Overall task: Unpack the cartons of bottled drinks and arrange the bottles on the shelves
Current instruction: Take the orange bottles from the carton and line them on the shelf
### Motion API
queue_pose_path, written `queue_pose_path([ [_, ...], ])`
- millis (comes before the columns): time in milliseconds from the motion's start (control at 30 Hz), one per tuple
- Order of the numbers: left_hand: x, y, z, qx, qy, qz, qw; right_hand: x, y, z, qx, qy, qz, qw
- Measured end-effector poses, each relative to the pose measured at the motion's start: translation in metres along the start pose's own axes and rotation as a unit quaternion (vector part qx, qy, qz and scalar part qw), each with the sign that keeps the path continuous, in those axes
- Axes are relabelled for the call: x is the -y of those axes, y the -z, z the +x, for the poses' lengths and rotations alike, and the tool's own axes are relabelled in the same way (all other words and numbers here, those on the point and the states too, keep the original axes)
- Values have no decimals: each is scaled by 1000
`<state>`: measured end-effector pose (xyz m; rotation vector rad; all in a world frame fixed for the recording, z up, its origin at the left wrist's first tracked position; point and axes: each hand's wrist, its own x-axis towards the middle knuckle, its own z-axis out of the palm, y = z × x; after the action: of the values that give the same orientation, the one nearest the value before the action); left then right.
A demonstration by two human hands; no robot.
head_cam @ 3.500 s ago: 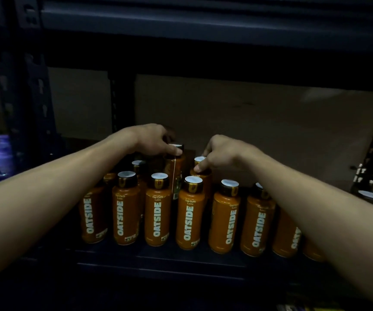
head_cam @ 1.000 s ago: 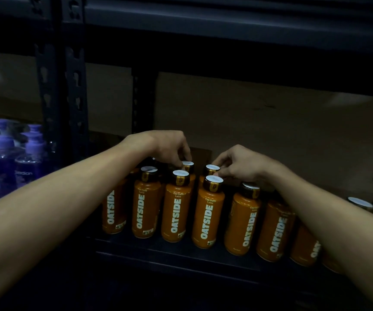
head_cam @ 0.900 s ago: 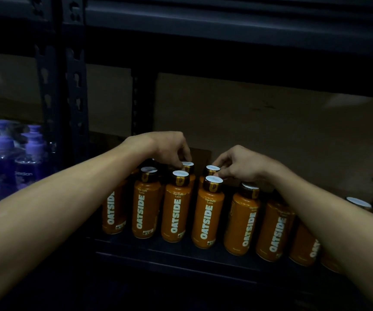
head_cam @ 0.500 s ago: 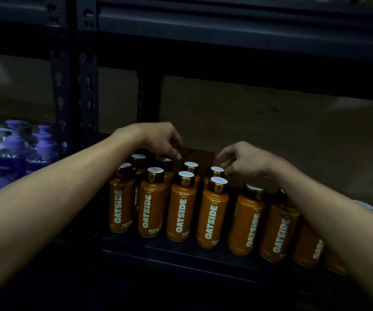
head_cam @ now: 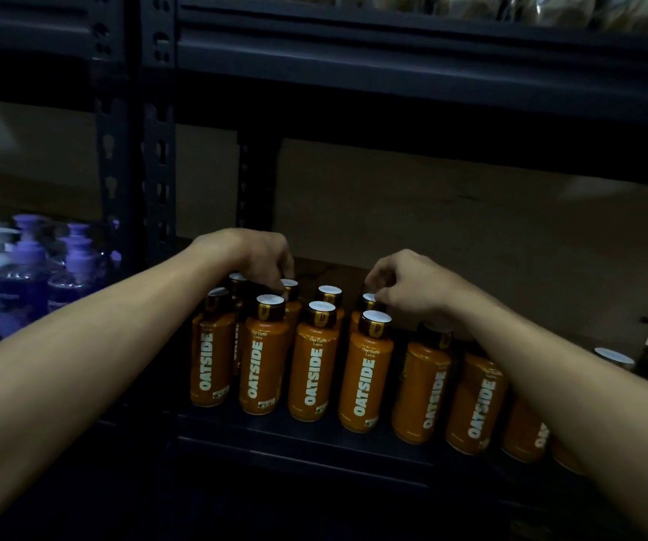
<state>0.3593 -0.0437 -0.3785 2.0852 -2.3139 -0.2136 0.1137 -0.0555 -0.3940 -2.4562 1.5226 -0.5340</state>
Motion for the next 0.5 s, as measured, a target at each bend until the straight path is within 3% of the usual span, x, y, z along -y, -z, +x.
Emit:
queue_pose_path([
  [267, 1, 5, -8, -19, 23, -36, 999, 3, 7, -16, -35, -10, 17, 999],
  [500, -27, -10, -46, -217, -84, -218, 948, 4, 7, -58, -112, -21, 51, 992],
])
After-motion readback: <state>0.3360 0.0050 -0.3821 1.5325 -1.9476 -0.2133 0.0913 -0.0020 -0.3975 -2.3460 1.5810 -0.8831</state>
